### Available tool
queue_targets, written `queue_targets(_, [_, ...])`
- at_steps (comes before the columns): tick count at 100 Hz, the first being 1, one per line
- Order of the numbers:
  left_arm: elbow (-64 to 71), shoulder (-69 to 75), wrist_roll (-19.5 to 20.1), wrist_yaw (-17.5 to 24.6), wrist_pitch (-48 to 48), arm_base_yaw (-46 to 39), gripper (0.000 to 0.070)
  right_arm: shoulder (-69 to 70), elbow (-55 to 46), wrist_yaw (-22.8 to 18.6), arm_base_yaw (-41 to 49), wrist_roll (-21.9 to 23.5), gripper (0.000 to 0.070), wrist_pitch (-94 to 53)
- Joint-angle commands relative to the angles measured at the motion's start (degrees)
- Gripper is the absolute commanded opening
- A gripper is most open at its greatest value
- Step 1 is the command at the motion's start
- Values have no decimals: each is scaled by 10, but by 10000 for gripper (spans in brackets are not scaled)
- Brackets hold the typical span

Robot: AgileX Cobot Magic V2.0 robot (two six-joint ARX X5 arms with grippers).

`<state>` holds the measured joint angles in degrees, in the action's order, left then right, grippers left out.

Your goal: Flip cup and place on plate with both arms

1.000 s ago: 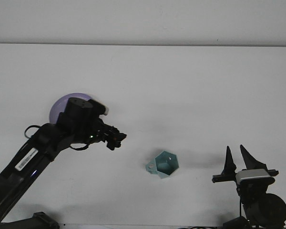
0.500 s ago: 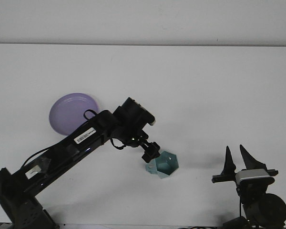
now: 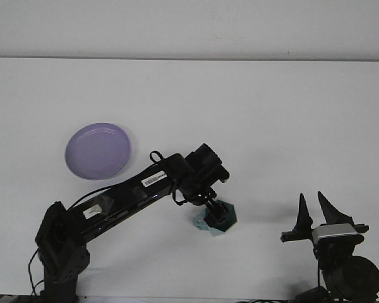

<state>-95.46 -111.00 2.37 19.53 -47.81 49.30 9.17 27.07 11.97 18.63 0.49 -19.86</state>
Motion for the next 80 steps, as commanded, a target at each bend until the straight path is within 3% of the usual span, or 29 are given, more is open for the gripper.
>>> queue_targets(1, [-13, -21, 11, -3, 1, 9, 517, 2, 2, -1, 1, 10, 263, 6])
queue_targets(13, [-13, -38, 12, -5, 6, 14, 512, 2, 2, -1, 1, 10, 263, 6])
queue_targets(19, [-13, -45, 12, -5, 4, 14, 467, 2, 2, -1, 1, 10, 263, 6])
queue_targets(24, [-13, -49, 14, -5, 3, 14, 363, 2, 2, -1, 1, 10, 263, 6])
queue_targets(37, [-13, -50, 19, -5, 6, 14, 0, 2, 2, -2, 1, 10, 263, 6])
queue_targets(70, [-20, -49, 10, -7, -17, 4, 13, 2, 2, -2, 1, 10, 263, 6])
queue_targets(80, [-33, -47, 3, -31, -36, -7, 13, 2, 2, -2, 1, 10, 263, 5])
